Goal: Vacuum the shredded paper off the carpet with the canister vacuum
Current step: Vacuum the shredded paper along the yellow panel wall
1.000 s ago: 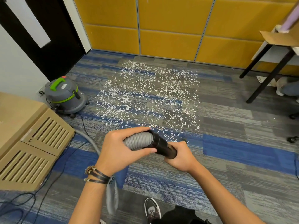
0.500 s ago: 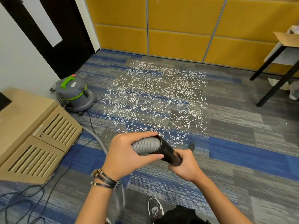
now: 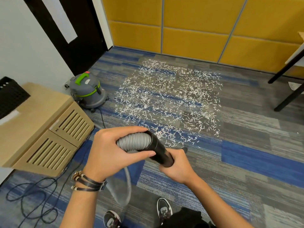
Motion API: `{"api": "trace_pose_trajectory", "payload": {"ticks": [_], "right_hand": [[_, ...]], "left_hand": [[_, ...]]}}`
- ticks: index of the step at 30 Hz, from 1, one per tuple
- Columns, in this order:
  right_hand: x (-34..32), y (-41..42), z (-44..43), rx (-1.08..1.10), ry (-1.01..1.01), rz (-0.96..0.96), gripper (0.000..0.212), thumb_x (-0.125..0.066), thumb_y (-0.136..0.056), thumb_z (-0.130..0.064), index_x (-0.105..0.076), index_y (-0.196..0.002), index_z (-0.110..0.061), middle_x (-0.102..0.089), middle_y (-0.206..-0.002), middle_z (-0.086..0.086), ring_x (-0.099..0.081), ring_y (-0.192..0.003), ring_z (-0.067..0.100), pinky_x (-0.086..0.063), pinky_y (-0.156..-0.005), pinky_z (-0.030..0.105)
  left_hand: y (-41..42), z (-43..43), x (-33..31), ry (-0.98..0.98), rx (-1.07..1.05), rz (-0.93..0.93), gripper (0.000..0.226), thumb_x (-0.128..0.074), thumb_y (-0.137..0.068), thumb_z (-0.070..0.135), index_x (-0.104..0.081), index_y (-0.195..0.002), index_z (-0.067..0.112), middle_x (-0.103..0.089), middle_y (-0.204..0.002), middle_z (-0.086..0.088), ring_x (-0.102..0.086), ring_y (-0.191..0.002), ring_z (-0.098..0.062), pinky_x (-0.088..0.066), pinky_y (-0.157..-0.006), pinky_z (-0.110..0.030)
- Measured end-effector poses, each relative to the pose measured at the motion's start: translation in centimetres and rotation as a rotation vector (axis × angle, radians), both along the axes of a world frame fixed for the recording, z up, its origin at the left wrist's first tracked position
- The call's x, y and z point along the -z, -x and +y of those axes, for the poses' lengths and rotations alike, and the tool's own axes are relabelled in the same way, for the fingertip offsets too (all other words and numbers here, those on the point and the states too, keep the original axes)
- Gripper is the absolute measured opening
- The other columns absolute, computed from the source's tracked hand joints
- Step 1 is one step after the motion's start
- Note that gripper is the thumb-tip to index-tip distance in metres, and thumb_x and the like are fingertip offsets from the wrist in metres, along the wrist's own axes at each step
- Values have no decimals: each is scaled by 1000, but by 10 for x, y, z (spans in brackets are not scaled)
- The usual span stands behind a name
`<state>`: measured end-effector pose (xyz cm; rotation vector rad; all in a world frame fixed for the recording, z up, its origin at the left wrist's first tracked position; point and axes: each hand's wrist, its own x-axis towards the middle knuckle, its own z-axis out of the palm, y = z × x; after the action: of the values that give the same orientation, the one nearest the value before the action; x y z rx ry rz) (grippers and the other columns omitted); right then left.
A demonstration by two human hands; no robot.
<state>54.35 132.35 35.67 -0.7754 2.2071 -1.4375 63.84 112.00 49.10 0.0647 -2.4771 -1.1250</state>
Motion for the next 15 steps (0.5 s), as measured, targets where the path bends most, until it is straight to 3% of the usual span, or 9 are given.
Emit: {"api": "trace_pose_trajectory", "payload": {"ticks": [6, 12, 15], "right_hand": [[-9, -23, -42, -19, -29, 15, 19, -66, -61, -11, -48, -66, -16, -41, -52, -10, -32, -52, 5, -26, -51, 25], [-27, -29, -64, 7, -75, 124, 14, -69, -66, -8, -58, -66, -17, -44, -50, -4, -33, -48, 9, -29, -49, 28], [-21, -14, -58, 25, -153, 105, 10, -69, -65, -10, -63, -69, -18, -51, -52, -2, -39, -48, 7, -31, -49, 23]], "left_hand": [[-24, -42, -7, 19, -24, 15, 58, -96, -64, 51, -81, -114, 26, -78, -109, 18, -75, -98, -1, -60, -88, -29], [-39, -69, -4, -87, -52, 107, 54, -95, -66, 47, -81, -112, 22, -79, -108, 14, -75, -98, -2, -55, -89, -17], [-28, -75, 12, -118, -3, 14, 53, -93, -67, 55, -81, -113, 31, -78, -107, 20, -74, -99, 1, -59, -91, -25]]}}
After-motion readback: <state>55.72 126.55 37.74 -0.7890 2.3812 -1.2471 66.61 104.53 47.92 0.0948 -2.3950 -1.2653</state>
